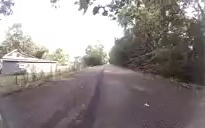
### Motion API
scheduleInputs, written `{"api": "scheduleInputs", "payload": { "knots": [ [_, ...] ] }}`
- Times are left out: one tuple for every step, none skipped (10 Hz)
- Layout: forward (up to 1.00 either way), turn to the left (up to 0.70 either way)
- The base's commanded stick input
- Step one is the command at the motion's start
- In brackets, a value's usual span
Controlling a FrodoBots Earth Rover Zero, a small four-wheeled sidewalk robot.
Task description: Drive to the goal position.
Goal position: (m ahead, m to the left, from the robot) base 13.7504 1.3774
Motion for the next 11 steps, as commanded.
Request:
{"api": "scheduleInputs", "payload": {
  "knots": [
    [0.7,-0.01],
    [0.7,-0.01],
    [0.7,-0.02],
    [0.7,0.0],
    [0.7,0.0],
    [0.7,0.0],
    [0.7,-0.01],
    [0.7,-0.02],
    [0.7,-0.01],
    [0.7,0.0],
    [0.7,0.0]
  ]
}}
